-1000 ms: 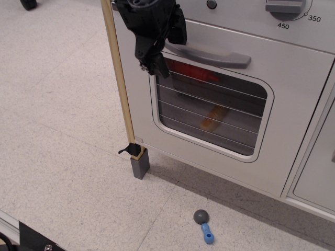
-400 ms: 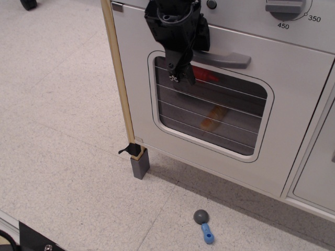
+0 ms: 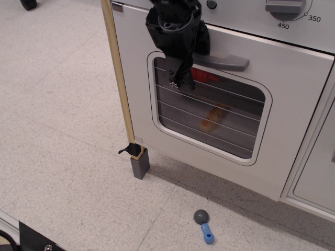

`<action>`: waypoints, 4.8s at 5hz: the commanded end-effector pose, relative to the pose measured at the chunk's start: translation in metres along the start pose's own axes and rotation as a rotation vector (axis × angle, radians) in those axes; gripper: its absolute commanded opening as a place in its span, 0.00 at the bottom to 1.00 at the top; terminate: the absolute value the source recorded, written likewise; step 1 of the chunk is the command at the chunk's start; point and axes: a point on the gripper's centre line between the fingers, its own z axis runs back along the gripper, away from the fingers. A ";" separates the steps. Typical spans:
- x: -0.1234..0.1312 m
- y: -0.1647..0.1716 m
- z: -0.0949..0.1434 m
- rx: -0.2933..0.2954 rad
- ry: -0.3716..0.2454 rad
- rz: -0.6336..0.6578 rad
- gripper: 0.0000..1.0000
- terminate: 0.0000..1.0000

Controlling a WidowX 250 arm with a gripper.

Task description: Open oven

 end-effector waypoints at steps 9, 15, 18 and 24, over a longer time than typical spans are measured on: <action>-0.048 -0.027 0.049 0.006 0.172 -0.025 1.00 0.00; 0.052 0.036 0.056 0.239 -0.029 -0.493 1.00 0.00; 0.145 0.052 0.060 0.453 -0.032 -0.815 1.00 0.00; 0.087 0.022 0.108 0.365 0.015 -0.728 1.00 0.00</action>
